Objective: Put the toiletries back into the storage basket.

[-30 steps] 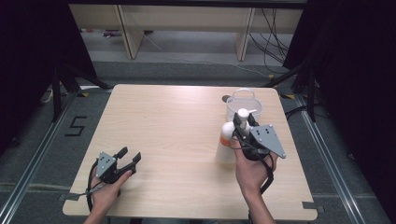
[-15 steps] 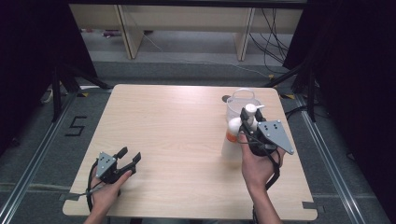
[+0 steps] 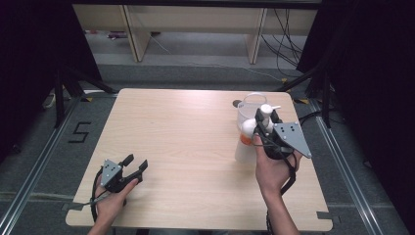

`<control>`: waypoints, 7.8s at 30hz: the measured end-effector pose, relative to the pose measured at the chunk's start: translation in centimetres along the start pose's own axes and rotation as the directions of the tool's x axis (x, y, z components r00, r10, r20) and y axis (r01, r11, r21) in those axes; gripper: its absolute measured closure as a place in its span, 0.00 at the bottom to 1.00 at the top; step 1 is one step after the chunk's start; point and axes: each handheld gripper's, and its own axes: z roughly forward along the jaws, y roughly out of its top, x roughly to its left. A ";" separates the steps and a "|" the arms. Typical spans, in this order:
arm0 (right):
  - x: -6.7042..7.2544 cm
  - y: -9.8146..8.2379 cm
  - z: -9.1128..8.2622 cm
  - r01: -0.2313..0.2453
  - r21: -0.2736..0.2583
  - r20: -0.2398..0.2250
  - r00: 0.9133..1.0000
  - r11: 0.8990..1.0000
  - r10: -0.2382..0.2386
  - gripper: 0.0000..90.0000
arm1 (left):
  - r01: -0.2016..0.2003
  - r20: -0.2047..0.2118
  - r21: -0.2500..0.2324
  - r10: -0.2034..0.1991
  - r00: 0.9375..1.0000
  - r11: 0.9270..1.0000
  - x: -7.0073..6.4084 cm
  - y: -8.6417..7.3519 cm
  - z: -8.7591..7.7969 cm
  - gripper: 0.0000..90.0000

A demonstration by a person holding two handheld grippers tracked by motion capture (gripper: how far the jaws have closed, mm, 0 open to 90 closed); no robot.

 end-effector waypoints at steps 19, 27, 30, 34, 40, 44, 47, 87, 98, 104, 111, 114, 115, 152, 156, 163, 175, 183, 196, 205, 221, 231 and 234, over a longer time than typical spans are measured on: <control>-1.0 1.2 0.8 -0.009 -0.030 0.020 1.000 1.000 0.010 0.67 | 0.001 -0.005 0.009 -0.001 1.000 1.000 0.0 0.0 -0.1 0.41; -1.5 1.7 1.1 -0.007 -0.033 0.034 0.999 0.999 0.008 0.67 | 0.003 -0.001 -0.001 -0.003 1.000 1.000 0.0 0.0 0.0 0.41; -1.7 1.8 1.3 -0.004 -0.043 0.035 0.999 0.999 0.005 0.67 | 0.001 -0.007 0.013 -0.001 1.000 1.000 0.0 0.1 -0.1 0.41; -1.8 1.9 1.6 -0.015 -0.045 0.042 0.999 0.999 0.016 0.67 | 0.003 -0.002 0.001 -0.003 1.000 1.000 0.0 0.0 0.0 0.41; -1.9 2.3 2.0 -0.017 -0.052 0.044 0.999 0.999 0.020 0.67 | 0.002 -0.009 0.013 -0.002 1.000 1.000 0.0 0.0 -0.1 0.41; -2.1 2.7 2.2 -0.005 -0.060 0.051 0.999 0.998 0.008 0.67 | 0.003 -0.009 0.012 -0.002 1.000 1.000 0.0 0.1 -0.1 0.41; -2.2 2.9 2.3 -0.005 -0.064 0.055 0.998 0.998 0.008 0.67 | 0.004 -0.009 0.011 -0.004 1.000 1.000 0.0 0.0 -0.2 0.41; -2.9 5.7 4.6 -0.007 -0.106 0.081 0.997 0.994 0.015 0.67 | 0.010 -0.010 0.006 -0.010 1.000 1.000 0.1 0.0 -0.1 0.41; -3.2 6.3 5.4 -0.005 -0.115 0.087 0.996 0.993 0.016 0.67 | 0.010 -0.009 0.007 -0.010 1.000 1.000 0.1 0.0 -0.2 0.41; -3.4 6.6 5.8 -0.005 -0.112 0.097 0.995 0.994 0.016 0.67 | 0.010 -0.009 0.006 -0.010 1.000 1.000 0.1 0.0 -0.1 0.41; -3.6 6.9 6.3 -0.003 -0.120 0.101 0.995 0.993 0.016 0.67 | 0.008 -0.010 0.008 -0.008 1.000 1.000 0.1 0.0 -0.1 0.41; -3.6 7.0 6.5 -0.010 -0.119 0.101 0.995 0.993 0.022 0.67 | 0.010 -0.009 0.008 -0.010 1.000 1.000 0.1 0.0 -0.1 0.41; -3.6 7.0 6.6 -0.014 -0.118 0.102 0.994 0.993 0.026 0.67 | 0.010 -0.009 0.008 -0.010 1.000 1.000 0.1 0.1 -0.1 0.41; -4.5 7.9 9.6 -0.005 -0.126 0.118 0.993 0.992 0.020 0.67 | 0.011 -0.007 0.009 -0.011 1.000 1.000 0.2 0.1 -0.2 0.41; -4.6 7.8 10.0 -0.005 -0.123 0.120 0.993 0.992 0.020 0.67 | 0.014 -0.008 0.009 -0.014 1.000 1.000 0.2 0.1 -0.2 0.41; -4.8 8.0 10.6 -0.001 -0.123 0.122 0.992 0.992 0.017 0.67 | 0.016 -0.008 0.009 -0.016 1.000 1.000 0.2 0.1 -0.2 0.41; -5.2 8.3 11.8 -0.002 -0.108 0.129 0.992 0.994 0.016 0.67 | 0.018 -0.010 0.009 -0.018 1.000 1.000 0.2 0.1 -0.2 0.41; -5.4 8.1 12.7 -0.005 -0.083 0.131 0.991 0.997 0.016 0.67 | 0.020 -0.008 0.008 -0.020 1.000 1.000 0.3 0.1 -0.2 0.41; -5.6 7.8 13.9 -0.006 -0.060 0.130 0.991 0.998 0.014 0.67 | 0.024 -0.007 0.007 -0.024 1.000 1.000 0.3 0.0 -0.2 0.41; -5.6 7.4 14.7 -0.009 -0.049 0.130 0.991 0.999 0.015 0.67 | 0.033 -0.003 0.000 -0.033 0.999 0.999 0.3 0.0 -0.1 0.41; -5.7 6.3 15.8 -0.019 -0.009 0.124 0.992 1.000 0.020 0.67 | 0.032 -0.003 0.005 -0.032 0.999 0.999 0.3 0.0 -0.2 0.41; -5.7 5.7 16.2 -0.020 0.003 0.126 0.992 1.000 0.020 0.67 | 0.036 0.004 -0.007 -0.036 0.999 0.999 0.4 0.0 -0.1 0.40; -5.7 5.6 16.2 -0.024 0.007 0.126 0.992 1.000 0.023 0.67 | 0.036 0.004 -0.007 -0.036 0.999 0.999 0.4 0.0 -0.1 0.40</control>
